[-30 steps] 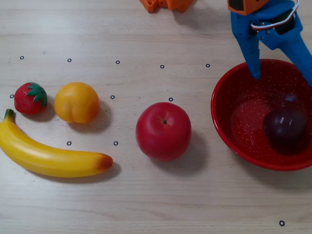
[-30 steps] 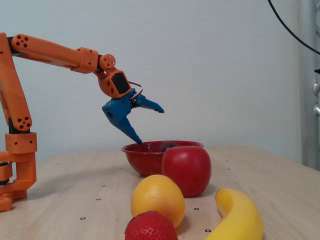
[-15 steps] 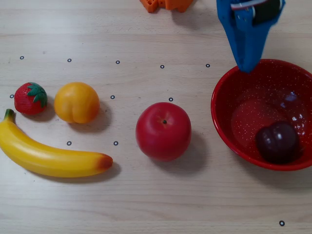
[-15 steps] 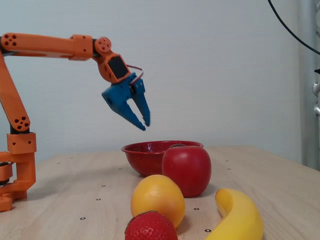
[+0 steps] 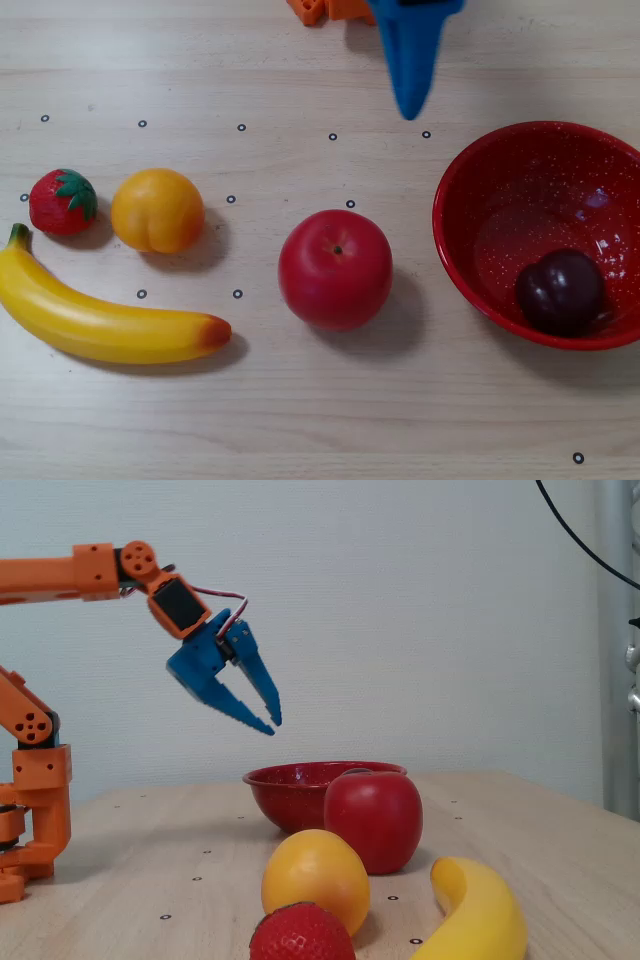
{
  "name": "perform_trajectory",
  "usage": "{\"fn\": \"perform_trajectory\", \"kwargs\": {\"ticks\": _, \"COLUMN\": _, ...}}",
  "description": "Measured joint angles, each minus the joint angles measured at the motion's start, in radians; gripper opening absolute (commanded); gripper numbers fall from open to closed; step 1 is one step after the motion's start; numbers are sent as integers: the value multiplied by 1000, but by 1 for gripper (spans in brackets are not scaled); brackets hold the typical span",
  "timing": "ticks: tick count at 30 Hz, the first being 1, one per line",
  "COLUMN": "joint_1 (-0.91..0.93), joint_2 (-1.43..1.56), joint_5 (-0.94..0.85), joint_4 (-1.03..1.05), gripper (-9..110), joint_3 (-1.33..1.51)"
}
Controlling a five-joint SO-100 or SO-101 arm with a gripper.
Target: Put plum in the red bowl.
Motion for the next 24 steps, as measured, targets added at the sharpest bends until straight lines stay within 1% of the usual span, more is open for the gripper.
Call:
{"fn": "perform_trajectory", "kwargs": {"ticks": 6, "joint_1": -86, "joint_2": 184, "joint_5": 0, "joint_4": -126, "gripper": 0, "joint_3": 270}}
{"fn": "perform_trajectory", "kwargs": {"ticks": 10, "joint_1": -114, "joint_2": 302, "joint_5": 8, "joint_4": -166, "gripper": 0, "joint_3": 431}}
{"fn": "perform_trajectory", "kwargs": {"ticks": 20, "joint_1": -166, "joint_2": 715, "joint_5": 28, "joint_4": -209, "gripper": 0, "joint_3": 833}}
{"fn": "perform_trajectory", "kwargs": {"ticks": 24, "joint_1": -153, "joint_2": 833, "joint_5": 28, "joint_4": -209, "gripper": 0, "joint_3": 879}}
